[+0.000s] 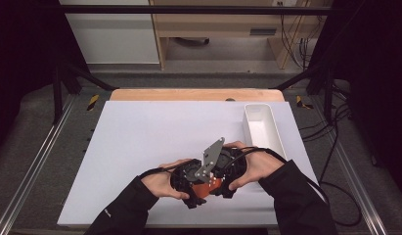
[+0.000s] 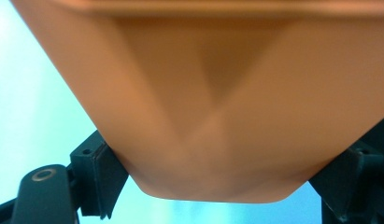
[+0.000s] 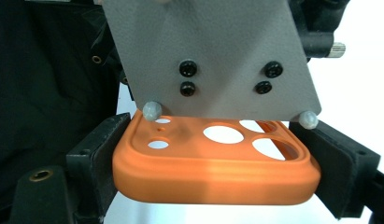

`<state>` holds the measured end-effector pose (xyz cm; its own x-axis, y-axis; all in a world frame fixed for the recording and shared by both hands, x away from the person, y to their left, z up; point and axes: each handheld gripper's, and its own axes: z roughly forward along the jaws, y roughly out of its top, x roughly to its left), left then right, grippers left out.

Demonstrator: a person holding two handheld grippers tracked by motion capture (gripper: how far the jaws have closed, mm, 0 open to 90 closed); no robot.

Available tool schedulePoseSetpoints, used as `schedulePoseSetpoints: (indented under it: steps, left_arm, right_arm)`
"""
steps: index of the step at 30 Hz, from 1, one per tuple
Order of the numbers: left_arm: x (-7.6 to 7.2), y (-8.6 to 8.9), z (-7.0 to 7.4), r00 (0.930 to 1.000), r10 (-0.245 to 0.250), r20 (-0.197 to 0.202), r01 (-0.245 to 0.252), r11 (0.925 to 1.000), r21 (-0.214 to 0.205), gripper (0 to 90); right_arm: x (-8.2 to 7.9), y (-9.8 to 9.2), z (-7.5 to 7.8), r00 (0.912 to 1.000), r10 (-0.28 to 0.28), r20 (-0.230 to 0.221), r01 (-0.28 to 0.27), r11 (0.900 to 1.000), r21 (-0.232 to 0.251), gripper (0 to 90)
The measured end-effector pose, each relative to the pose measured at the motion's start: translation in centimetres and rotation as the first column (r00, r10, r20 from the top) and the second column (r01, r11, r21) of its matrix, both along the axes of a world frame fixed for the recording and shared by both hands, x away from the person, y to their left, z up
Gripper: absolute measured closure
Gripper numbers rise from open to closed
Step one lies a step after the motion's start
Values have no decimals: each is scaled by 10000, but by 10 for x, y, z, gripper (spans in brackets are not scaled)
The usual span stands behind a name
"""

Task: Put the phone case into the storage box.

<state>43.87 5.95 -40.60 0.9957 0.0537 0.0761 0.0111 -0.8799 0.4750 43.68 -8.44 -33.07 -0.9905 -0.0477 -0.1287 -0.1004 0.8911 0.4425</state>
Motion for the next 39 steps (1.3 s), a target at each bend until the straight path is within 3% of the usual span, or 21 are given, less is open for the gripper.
schedulePoseSetpoints:
  steps: [17,22,26,33,39]
  left_arm:
    - [1,4,0,9997,127,208,-118,9990,-422,154]
    - [3,8,-1,9997,159,189,-150,9987,-489,154]
    - [5,12,-4,9994,243,234,-231,9985,-506,153]
    - [8,19,-5,9987,495,142,-477,9928,-1098,153]
    - [10,25,-8,9977,669,-93,-675,9851,-1585,153]
  right_arm:
    - [1,-1,1,9998,-173,78,171,9996,234,135]
    - [2,-5,5,9989,-407,238,394,9979,519,95]
    - [0,-12,14,9985,-434,332,394,9928,1131,79]
    - [-2,-26,22,9963,-700,495,614,9856,1578,54]
    - [0,-36,17,9934,-1068,423,971,9772,1890,46]
